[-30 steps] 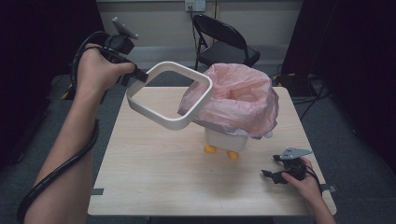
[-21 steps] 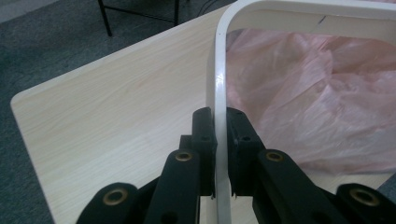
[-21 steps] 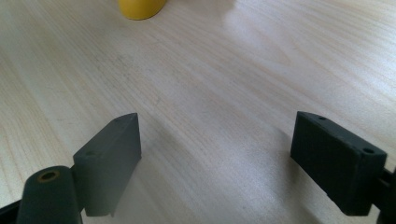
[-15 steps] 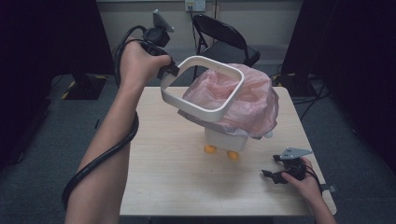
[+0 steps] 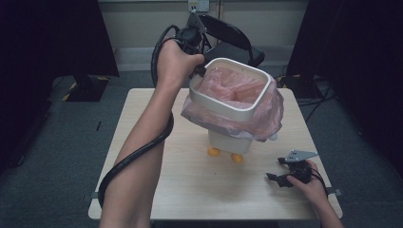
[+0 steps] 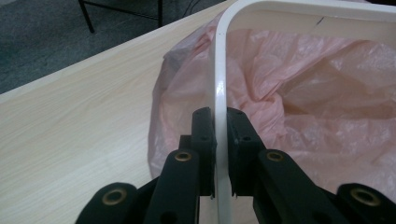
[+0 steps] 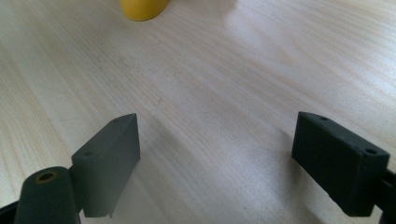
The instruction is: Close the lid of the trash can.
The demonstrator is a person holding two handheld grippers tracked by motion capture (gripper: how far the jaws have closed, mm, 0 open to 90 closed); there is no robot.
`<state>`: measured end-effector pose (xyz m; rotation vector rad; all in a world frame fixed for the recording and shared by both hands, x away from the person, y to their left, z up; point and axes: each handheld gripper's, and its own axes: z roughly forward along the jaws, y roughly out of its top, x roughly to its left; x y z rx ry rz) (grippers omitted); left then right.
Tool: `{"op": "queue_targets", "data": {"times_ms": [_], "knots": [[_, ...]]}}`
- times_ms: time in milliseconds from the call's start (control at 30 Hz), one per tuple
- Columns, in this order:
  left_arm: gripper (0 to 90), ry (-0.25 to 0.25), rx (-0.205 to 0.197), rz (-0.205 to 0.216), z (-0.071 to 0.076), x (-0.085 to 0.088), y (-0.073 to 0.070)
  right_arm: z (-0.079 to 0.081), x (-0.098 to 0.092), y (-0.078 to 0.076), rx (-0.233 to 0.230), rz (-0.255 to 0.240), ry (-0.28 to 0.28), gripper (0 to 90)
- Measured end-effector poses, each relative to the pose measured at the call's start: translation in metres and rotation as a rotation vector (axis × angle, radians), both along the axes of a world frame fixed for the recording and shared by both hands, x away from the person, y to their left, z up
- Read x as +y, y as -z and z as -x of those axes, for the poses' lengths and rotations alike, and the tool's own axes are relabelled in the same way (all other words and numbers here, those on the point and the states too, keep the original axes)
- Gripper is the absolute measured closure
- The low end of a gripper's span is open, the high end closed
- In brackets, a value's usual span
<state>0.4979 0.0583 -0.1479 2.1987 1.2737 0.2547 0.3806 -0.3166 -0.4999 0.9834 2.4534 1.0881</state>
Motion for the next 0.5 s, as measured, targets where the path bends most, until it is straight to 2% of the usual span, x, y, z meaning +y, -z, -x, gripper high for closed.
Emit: {"op": "queue_targets", "data": {"times_ms": [300, 500], "knots": [[83.1, -0.038, -0.008, 0.004, -0.009, -0.018, 0.004, 0.000, 0.001, 0.000, -0.004, 0.004, -0.001, 14.4], [83.1, -0.056, -0.024, -0.019, -0.008, -0.028, 0.007, 0.000, 0.000, 0.000, 0.002, -0.001, -0.003, 14.2]]}}
